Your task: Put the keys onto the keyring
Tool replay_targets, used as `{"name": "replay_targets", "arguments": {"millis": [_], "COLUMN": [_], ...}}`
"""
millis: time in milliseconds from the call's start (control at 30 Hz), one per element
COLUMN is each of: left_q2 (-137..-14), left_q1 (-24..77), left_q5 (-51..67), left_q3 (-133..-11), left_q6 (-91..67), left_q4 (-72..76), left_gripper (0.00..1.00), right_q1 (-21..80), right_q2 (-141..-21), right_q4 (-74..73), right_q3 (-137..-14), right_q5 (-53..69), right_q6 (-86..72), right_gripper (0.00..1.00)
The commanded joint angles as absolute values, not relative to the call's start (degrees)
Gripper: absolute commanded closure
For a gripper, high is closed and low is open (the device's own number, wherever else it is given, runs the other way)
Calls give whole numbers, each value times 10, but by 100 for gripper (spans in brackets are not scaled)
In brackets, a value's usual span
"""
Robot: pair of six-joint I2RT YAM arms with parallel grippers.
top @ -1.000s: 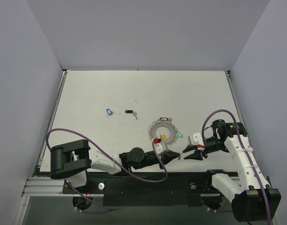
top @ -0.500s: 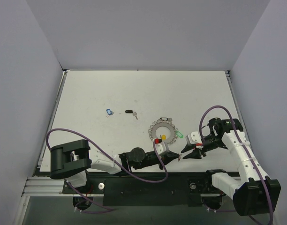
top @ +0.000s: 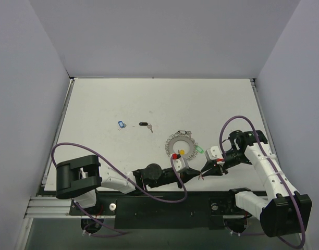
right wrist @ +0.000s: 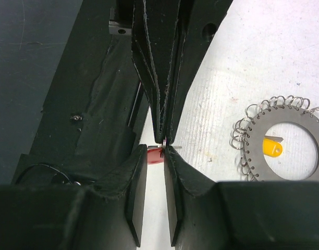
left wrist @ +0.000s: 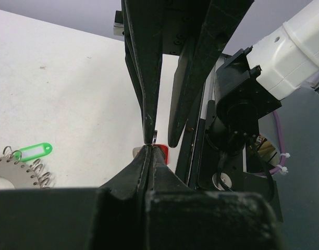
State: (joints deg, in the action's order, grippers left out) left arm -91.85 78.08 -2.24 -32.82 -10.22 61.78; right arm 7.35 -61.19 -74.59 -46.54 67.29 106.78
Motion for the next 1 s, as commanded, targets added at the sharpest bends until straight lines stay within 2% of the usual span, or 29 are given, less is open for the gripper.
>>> {"name": "replay_targets", "arguments": {"millis": [0, 633, 967], "left_q2": [-922, -925, -928], "left_q1": [783, 783, 783], "left_q5": [-13, -11, -7], "left_q3": [-353, -353, -356], "left_q6": [-107, -110, -110], "left_q4": [629, 625, 623], "left_gripper": [100, 100, 100], "right_q1": [79, 74, 73], "right_q2": [-617, -611, -610], "right_q4": [-888, -885, -883], "right_q3": [-483, -486, -485], "right_q5": [690, 695, 697], "right_q6": [1078, 1071, 1069], "right_gripper": [84, 91, 89]}}
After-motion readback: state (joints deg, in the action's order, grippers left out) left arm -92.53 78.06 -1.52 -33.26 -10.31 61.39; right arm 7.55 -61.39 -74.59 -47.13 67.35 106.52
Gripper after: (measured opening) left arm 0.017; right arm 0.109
